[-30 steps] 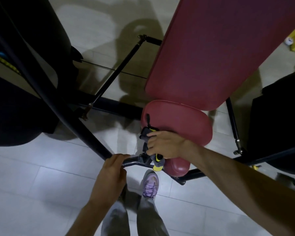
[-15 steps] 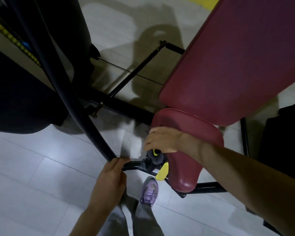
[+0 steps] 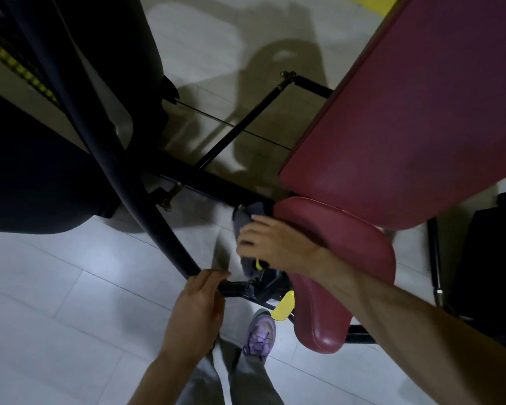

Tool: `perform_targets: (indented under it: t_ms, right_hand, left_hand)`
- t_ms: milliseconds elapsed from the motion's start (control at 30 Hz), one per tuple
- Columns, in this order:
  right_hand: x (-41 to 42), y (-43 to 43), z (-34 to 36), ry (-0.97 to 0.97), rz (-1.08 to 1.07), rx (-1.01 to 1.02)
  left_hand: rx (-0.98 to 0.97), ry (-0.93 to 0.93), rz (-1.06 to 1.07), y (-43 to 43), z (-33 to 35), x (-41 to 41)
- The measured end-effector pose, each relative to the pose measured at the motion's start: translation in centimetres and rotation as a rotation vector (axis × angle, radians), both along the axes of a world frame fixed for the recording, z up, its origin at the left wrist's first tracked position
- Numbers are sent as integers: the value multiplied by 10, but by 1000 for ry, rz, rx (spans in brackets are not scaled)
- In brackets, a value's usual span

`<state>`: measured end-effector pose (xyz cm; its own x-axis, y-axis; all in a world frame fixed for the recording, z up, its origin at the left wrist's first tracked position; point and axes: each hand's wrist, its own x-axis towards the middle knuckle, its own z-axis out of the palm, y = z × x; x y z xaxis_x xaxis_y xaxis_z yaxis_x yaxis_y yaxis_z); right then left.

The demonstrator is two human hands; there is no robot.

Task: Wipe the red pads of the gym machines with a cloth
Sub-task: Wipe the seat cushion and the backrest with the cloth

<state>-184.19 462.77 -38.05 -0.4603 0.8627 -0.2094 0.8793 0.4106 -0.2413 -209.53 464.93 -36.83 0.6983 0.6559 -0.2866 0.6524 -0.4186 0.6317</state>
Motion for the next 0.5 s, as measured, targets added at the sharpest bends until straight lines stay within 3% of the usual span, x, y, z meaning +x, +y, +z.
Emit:
perform_targets:
  t_ms: [67,133,200,267,500]
  right_hand:
    - [-1,-2,8,80,-54,74]
    - [7,7,22,148,-244,235]
    - [21,19,40,139,-373,370]
    - [34,28,50,71,-358,406]
    - [40,-4,12,-15,-113,-93]
  left_hand:
    - [5,7,-6,7,1,4]
    - [8,9,-3,15,2,7]
    - [16,14,-7,19,4,10]
    - [20,14,-12,23,6,12]
    - [13,-11,9,26,7,19]
